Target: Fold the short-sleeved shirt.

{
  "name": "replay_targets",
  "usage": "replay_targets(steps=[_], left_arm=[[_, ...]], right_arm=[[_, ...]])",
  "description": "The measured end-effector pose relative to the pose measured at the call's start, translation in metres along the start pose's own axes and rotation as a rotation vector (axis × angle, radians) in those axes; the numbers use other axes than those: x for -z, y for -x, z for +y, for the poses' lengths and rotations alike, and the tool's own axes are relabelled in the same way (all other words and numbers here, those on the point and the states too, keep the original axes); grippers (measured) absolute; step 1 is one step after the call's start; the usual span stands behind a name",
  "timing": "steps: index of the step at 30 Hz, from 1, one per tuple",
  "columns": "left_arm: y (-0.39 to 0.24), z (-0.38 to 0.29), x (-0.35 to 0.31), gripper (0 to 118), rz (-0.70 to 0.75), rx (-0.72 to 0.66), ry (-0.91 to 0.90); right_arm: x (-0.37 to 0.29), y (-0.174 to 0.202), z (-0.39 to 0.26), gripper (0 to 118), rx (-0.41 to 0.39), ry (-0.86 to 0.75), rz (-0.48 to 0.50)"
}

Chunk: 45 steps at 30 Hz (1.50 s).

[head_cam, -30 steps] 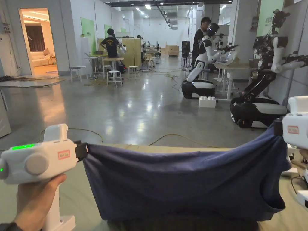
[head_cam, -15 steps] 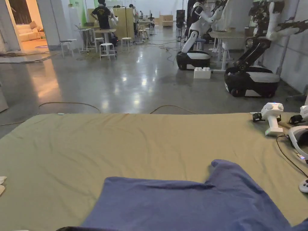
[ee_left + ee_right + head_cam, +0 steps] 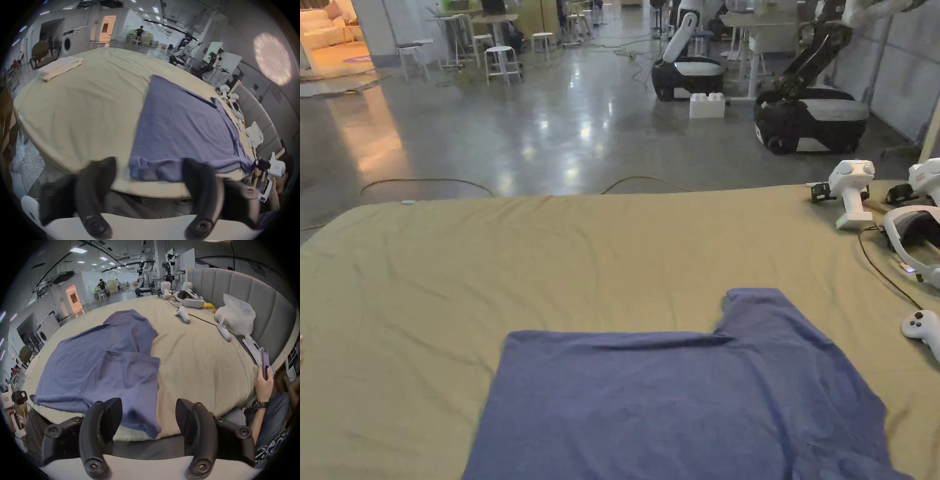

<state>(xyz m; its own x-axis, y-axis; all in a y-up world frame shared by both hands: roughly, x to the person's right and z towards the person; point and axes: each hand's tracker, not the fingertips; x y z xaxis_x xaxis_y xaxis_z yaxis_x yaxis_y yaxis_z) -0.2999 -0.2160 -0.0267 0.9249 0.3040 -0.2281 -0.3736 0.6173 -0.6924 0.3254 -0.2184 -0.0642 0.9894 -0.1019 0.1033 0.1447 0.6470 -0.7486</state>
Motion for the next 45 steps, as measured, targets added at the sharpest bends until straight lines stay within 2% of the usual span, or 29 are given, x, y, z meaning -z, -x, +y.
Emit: replay_targets(steps=[4, 7, 10, 13, 15, 17, 18, 19, 20, 21, 22, 23, 24, 25, 30, 33, 45], left_arm=[[-0.015, 0.020, -0.039, 106, 0.023, 0.082, -0.157], [-0.055, 0.037, -0.083, 105, 0.081, 0.233, -0.350], [-0.096, 0.046, -0.125, 105, 0.080, 0.344, -0.516], [-0.134, 0.047, -0.159, 105, 0.121, 0.438, -0.659], [-0.152, 0.044, -0.181, 104, 0.148, 0.448, -0.766], [-0.164, 0.043, -0.197, 103, 0.168, 0.424, -0.849], [-0.167, 0.043, -0.204, 99, 0.137, 0.419, -0.851], [-0.172, 0.043, -0.210, 83, 0.132, 0.418, -0.852], [-0.172, 0.044, -0.213, 57, 0.131, 0.407, -0.867], [-0.174, 0.043, -0.216, 18, 0.117, 0.415, -0.880], [-0.177, 0.042, -0.218, 0, 0.131, 0.427, -0.891], [-0.177, 0.037, -0.221, 0, 0.164, 0.427, -0.943], [-0.174, 0.039, -0.222, 0, 0.125, 0.441, -0.921], [-0.175, 0.041, -0.224, 0, 0.129, 0.438, -0.918], [-0.167, 0.046, -0.229, 0, 0.083, 0.418, -0.907], [-0.157, 0.050, -0.228, 0, 0.006, 0.383, -0.876], [-0.153, 0.053, -0.199, 0, 0.022, 0.402, -0.799]], right_arm=[[-0.014, -0.018, 0.008, 73, 0.044, -0.107, -0.069], [-0.046, -0.007, 0.020, 73, -0.060, -0.317, -0.079], [-0.097, 0.037, 0.039, 73, -0.125, -0.504, -0.016], [-0.143, 0.072, 0.054, 73, -0.132, -0.616, 0.075], [-0.167, 0.091, 0.062, 72, -0.167, -0.694, 0.122], [-0.185, 0.107, 0.068, 69, -0.206, -0.736, 0.128], [-0.191, 0.115, 0.070, 63, -0.236, -0.764, 0.121], [-0.196, 0.122, 0.072, 45, -0.251, -0.786, 0.106], [-0.198, 0.127, 0.074, 19, -0.263, -0.790, 0.097], [-0.200, 0.131, 0.075, 0, -0.263, -0.790, 0.098], [-0.202, 0.136, 0.075, 0, -0.250, -0.806, 0.102], [-0.203, 0.140, 0.075, 0, -0.255, -0.799, 0.141], [-0.204, 0.144, 0.076, 0, -0.261, -0.789, 0.155], [-0.203, 0.147, 0.077, 0, -0.256, -0.796, 0.134], [-0.200, 0.151, 0.078, 0, -0.251, -0.803, 0.168], [-0.201, 0.152, 0.078, 0, -0.244, -0.805, 0.168], [-0.185, 0.135, 0.073, 0, -0.206, -0.751, 0.150]])
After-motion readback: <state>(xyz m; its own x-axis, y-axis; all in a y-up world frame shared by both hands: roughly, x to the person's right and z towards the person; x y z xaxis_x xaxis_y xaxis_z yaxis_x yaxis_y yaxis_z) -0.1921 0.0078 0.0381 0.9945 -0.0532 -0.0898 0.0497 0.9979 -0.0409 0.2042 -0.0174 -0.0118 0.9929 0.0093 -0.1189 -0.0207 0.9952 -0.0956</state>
